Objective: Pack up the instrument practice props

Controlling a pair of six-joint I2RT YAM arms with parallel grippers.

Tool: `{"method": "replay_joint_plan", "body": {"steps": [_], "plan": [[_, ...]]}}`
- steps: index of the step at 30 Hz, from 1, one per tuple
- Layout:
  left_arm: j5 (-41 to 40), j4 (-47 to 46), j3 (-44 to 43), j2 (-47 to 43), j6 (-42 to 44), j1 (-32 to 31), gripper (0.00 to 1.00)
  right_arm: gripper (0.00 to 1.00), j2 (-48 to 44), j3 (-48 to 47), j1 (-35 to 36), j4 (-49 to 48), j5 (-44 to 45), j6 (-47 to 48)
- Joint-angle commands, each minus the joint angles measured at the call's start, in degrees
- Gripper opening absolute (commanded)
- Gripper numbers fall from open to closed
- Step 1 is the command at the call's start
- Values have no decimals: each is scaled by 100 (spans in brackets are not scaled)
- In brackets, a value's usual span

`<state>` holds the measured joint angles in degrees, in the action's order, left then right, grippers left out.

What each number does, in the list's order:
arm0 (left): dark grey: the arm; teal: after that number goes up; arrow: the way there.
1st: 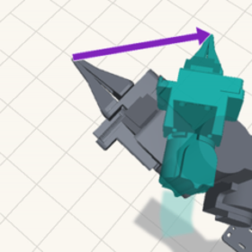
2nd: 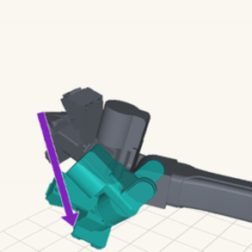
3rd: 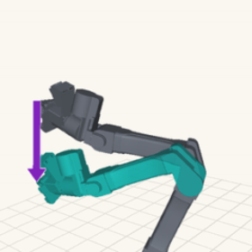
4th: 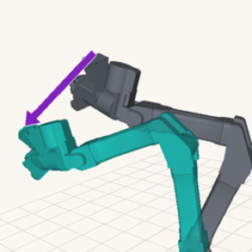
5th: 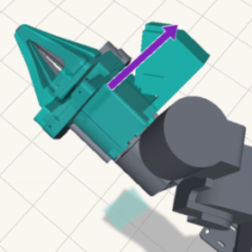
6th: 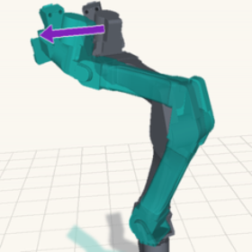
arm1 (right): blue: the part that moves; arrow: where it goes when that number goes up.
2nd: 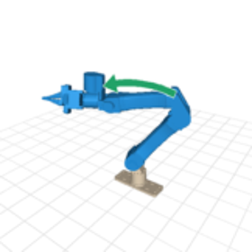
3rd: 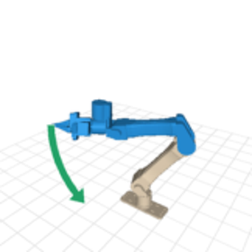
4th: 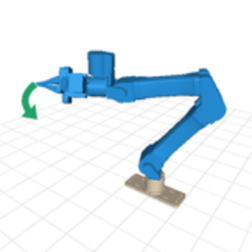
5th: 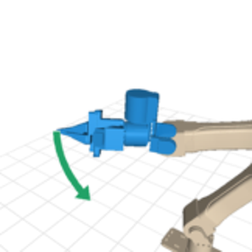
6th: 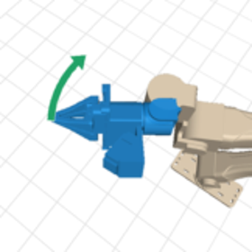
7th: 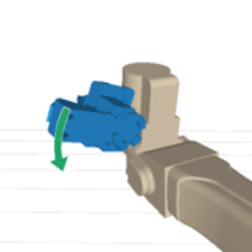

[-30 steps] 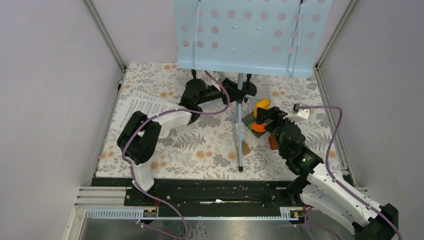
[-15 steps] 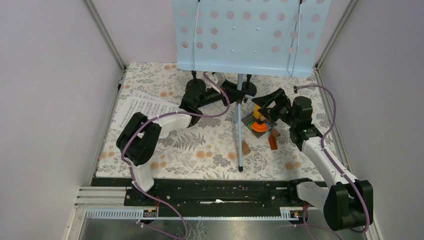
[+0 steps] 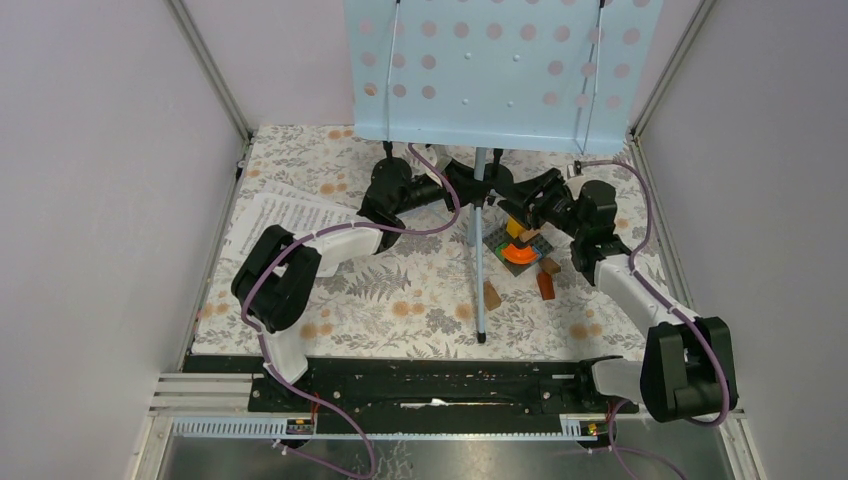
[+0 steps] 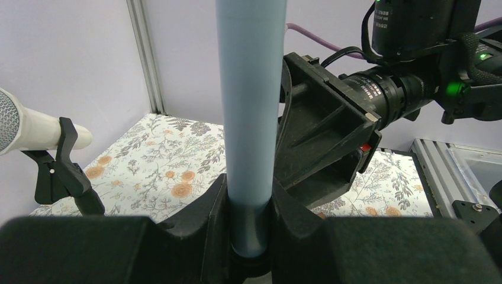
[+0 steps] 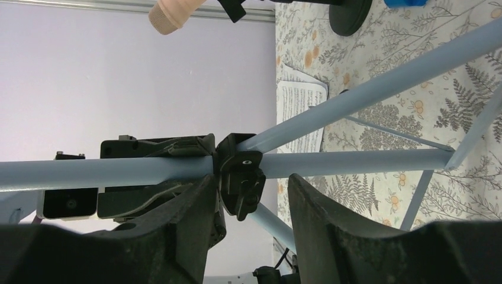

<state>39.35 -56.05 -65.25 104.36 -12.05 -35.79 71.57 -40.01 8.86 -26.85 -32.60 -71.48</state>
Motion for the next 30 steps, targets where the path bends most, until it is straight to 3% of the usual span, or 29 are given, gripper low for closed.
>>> {"method": "replay_joint_plan", "body": {"steps": [1,6,15,24,30], "plan": [[72,870,81,200,-126,-2,0,53,186,-153,-16,-719,-457,-295],[75,890,70,225,-104,-5,0,40,548,-192,-16,-1216,-895,-523],[83,852,41,266,-149,-16,0,33,686,-112,-7,-1485,-1148,-633],[123,1010,-13,287,-57,-50,0,0,815,-88,14,-2121,-1574,-818],[176,1044,-58,313,-92,-65,0,0,589,72,283,-2690,-1668,245]]}}
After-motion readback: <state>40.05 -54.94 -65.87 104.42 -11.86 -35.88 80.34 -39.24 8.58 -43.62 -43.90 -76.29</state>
